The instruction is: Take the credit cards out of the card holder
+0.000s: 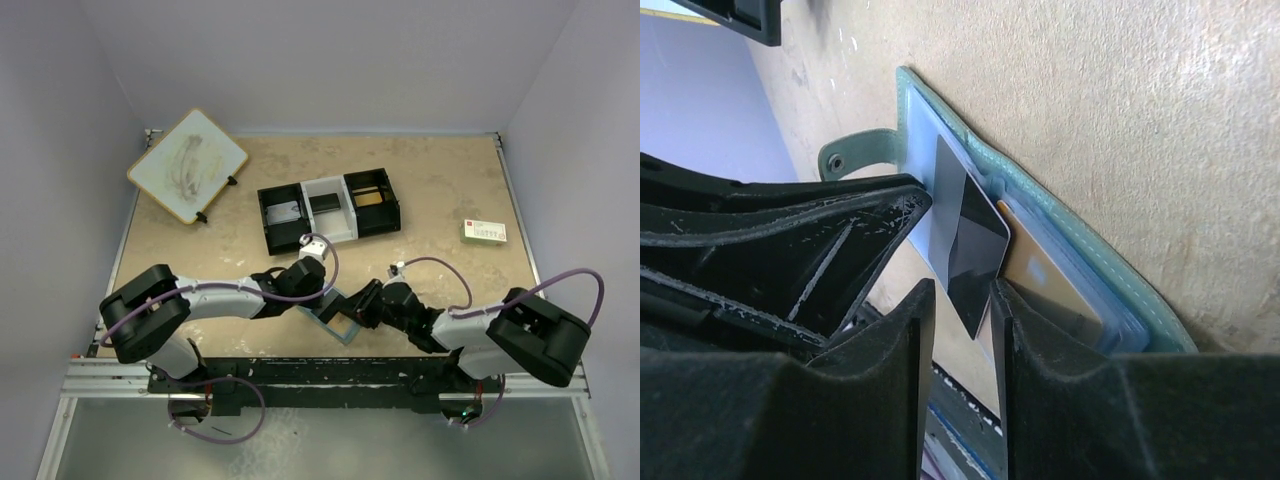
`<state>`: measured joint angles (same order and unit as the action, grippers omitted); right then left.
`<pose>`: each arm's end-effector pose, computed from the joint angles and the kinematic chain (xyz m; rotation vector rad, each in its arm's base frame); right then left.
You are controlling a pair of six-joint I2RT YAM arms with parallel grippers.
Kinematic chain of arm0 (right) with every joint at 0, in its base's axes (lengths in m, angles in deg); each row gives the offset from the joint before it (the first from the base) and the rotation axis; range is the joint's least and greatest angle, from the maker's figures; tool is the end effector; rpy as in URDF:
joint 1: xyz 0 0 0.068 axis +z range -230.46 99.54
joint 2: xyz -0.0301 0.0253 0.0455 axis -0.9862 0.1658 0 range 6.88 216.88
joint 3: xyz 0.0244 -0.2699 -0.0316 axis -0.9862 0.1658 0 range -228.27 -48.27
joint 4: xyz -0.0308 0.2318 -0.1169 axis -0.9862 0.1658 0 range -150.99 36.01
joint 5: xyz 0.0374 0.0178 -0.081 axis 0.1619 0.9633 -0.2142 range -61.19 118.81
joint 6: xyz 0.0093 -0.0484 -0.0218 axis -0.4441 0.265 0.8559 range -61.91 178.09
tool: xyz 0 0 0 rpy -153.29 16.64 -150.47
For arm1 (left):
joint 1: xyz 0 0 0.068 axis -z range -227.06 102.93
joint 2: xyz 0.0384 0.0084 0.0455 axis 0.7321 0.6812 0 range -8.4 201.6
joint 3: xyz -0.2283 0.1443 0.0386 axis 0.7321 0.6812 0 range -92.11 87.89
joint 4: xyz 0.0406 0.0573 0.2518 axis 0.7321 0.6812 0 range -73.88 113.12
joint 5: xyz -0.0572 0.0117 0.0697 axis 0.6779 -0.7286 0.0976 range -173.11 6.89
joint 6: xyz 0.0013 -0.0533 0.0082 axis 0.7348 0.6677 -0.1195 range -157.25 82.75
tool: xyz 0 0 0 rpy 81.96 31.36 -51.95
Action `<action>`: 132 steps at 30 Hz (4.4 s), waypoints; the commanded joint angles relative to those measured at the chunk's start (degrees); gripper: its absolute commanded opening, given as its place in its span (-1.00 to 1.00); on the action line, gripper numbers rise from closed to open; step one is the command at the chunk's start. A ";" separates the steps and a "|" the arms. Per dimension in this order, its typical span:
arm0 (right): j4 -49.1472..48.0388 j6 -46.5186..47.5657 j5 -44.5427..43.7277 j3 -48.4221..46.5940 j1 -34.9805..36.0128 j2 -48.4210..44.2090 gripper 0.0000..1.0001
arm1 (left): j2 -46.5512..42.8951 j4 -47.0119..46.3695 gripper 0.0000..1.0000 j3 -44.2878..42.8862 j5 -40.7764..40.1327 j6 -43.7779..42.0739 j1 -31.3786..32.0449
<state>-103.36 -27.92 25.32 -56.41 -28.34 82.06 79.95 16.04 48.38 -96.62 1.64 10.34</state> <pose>0.1264 0.1588 0.1210 0.7231 2.2166 1.3707 0.1633 -0.2403 0.1507 0.2860 2.4342 -0.4927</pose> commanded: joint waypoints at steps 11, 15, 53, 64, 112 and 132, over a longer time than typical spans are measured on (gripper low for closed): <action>-10.38 -3.03 0.33 -0.71 -0.11 12.00 -0.51 | 1.65 1.46 -0.81 4.66 1.13 3.00 -0.10; -5.68 -3.33 -1.64 -2.27 -0.09 11.75 -0.44 | 1.76 1.53 -0.85 4.69 1.68 3.15 -0.14; 23.04 -0.94 -6.47 -12.78 1.23 9.97 -0.35 | -0.32 5.49 -0.88 4.28 -0.45 6.71 -0.47; 22.02 1.20 -5.52 -10.40 -0.86 5.51 -0.33 | -4.32 5.88 -0.43 5.12 2.60 4.44 -0.37; 7.13 7.82 10.27 1.67 -6.96 -2.27 -1.00 | -2.28 3.68 -0.47 4.03 2.37 4.49 -0.01; -2.24 5.70 7.20 -0.11 -5.70 0.71 -0.55 | 2.32 4.50 -0.69 1.71 2.14 4.48 4.03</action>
<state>-102.66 -20.75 34.31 -56.41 -35.07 81.93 79.60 15.97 48.99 -96.41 5.20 13.49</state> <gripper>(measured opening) 0.205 0.160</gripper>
